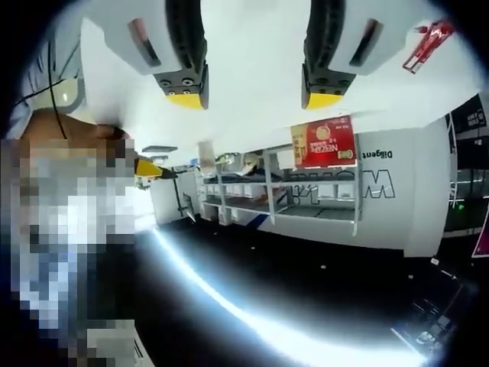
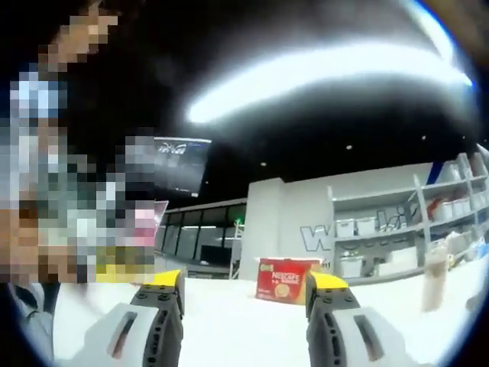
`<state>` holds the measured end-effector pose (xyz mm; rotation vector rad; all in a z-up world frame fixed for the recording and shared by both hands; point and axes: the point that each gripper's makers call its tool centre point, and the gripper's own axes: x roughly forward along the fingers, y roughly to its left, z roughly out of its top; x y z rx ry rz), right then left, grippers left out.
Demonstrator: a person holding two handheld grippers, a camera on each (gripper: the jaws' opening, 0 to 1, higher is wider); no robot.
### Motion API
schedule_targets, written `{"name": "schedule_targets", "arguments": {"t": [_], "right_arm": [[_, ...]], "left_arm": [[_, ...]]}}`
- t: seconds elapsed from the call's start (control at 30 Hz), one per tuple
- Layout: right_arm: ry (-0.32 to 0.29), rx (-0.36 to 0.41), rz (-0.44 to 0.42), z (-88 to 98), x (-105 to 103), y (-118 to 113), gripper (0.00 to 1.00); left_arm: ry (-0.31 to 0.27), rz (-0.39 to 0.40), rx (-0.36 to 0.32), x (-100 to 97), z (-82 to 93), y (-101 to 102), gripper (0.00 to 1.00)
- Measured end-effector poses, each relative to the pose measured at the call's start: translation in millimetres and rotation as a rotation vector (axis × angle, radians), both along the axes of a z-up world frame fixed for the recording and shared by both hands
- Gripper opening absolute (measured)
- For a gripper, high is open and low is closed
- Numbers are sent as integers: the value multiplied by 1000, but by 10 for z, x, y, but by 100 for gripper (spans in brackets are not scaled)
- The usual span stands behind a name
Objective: Tear open the coffee pouch, take out the coffee, and pour the coffee from the pouch into the cup
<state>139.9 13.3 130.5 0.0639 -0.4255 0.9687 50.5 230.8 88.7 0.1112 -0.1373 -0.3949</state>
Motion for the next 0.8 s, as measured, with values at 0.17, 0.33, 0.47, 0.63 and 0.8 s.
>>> {"name": "schedule_targets", "arguments": {"t": [0.17,0.33,0.47,0.63,0.8], "right_arm": [[0,10,-12,10,13,-24,64],[6,2,-3,-11,6,-1,63],[0,14,-9,9,3,-25,63],[-3,20,-17,19,15,-49,63],[-4,21,-14,21,9,-52,63]], "left_arm": [[-4,-7,0,-24,10,-49,50],[-4,-11,11,-40,-3,-69,50],[-4,-11,8,-52,-2,-67,50],[-3,-12,13,-65,-8,-82,50],[1,-14,23,-63,-23,-98,50]]}}
